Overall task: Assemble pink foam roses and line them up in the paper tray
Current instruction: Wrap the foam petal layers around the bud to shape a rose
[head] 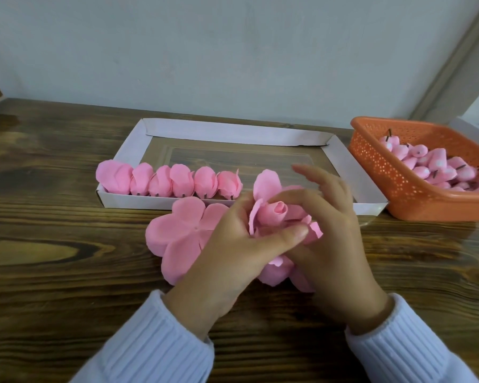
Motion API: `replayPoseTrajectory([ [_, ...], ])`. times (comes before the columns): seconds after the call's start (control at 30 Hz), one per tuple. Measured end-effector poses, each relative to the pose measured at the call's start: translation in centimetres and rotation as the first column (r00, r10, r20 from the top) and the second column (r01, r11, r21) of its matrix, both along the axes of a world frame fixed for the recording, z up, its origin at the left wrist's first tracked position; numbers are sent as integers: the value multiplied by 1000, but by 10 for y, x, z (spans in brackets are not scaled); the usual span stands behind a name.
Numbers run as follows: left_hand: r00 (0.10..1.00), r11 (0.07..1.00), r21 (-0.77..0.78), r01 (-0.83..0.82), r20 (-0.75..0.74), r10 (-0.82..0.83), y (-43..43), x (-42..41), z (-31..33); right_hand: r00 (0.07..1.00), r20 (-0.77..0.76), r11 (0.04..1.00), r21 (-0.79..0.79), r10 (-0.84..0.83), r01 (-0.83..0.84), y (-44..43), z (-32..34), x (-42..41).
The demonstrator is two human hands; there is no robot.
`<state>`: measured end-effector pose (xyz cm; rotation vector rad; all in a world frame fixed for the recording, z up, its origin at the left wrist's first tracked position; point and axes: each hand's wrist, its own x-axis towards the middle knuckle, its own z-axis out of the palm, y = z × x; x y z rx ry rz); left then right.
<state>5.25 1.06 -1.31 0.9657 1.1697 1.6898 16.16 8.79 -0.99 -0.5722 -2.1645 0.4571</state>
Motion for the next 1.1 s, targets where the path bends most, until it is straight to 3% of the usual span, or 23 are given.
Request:
replayPoseTrajectory([
  [0.2,997,1000,1,-30,-67,30,0,0,0,989,-19,985,-84,150,-151,1,1,1],
  [0.3,998,1000,1,-22,-56,22,-2,0,3,954,-52,934,-194,295,-300,8,5,6],
  [0.37,997,999,-10,-37,-64,36,-2,-1,3,883,-262,804,-370,391,-466,11,8,8],
  [0.43,994,998,-52,-47,-106,41,0,-1,2,831,-463,674,-510,308,-534,13,10,8],
  [0.53,988,995,-101,-5,-154,-10,0,-1,-1,898,-390,719,-564,202,-406,15,12,4],
  [0.67,981,990,-115,77,-171,-96,-2,2,0,967,-159,851,-461,201,-253,14,14,3],
  [0.9,998,999,-30,43,-50,-45,0,1,4,960,-224,820,-507,171,-264,14,13,8],
  [1.03,990,998,-19,57,132,-54,2,2,6,947,-271,779,-550,175,-301,12,11,6],
  [1.1,997,999,-41,19,81,-16,2,3,5,939,-297,767,-556,175,-319,13,11,7],
])
